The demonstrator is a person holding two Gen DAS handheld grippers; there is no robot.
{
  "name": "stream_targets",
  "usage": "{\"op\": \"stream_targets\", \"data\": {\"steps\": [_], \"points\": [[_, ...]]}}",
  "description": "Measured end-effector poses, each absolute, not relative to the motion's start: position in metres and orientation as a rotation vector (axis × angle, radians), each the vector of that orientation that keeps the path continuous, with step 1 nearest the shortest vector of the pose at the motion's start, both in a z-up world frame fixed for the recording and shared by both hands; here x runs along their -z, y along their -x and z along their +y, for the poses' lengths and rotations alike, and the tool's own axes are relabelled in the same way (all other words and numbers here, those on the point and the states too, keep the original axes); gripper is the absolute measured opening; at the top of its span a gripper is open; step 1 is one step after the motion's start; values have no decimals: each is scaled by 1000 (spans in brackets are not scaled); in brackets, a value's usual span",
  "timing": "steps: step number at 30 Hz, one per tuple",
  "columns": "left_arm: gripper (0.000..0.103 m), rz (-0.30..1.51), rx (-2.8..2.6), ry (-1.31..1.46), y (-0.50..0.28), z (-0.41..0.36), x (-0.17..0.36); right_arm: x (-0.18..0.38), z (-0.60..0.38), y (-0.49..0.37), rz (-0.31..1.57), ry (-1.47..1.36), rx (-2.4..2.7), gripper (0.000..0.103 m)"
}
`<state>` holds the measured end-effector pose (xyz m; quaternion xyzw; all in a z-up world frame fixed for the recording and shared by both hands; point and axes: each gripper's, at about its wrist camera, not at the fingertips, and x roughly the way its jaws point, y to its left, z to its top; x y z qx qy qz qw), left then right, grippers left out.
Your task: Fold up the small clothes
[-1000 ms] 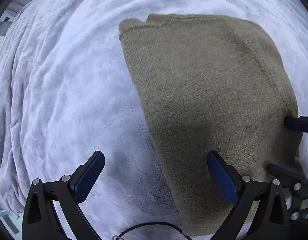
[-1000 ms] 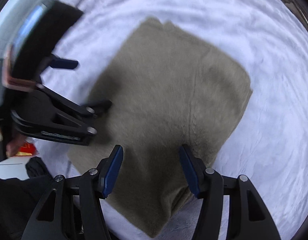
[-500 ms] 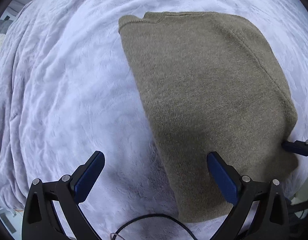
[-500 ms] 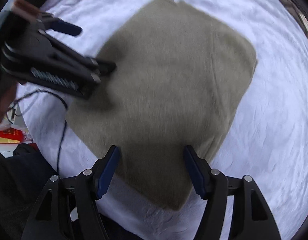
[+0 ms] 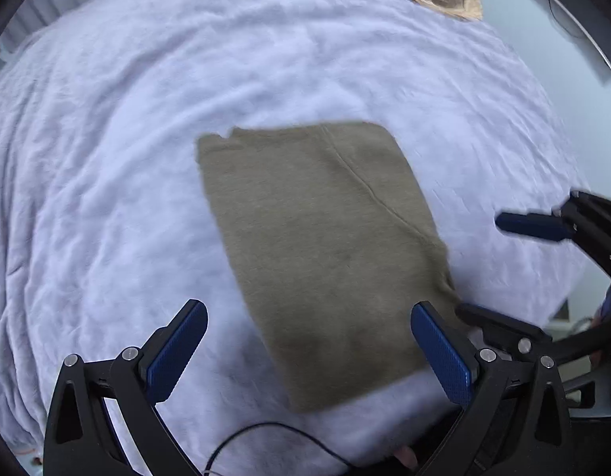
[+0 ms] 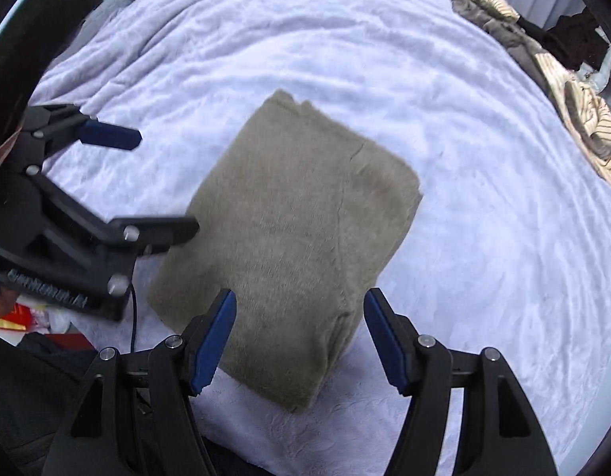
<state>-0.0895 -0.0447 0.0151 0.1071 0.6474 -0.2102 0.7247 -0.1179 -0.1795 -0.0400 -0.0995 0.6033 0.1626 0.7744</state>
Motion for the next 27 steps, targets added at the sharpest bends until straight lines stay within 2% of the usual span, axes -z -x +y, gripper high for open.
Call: {"op": "stream_targets", "data": {"steps": [1, 5, 20, 27], "points": [[103, 1474, 407, -267, 87, -44, -11, 35, -179, 118, 1294, 220, -354, 70], [103, 1385, 214, -399, 85, -45, -18, 21, -171, 121, 1265, 236, -356, 70], [103, 1218, 202, -299, 93, -23, -72, 4, -175, 136, 1250, 259, -337, 70], [103, 1251, 302, -280, 100, -25, -77, -1, -175, 137, 1248, 272, -319, 70]]}}
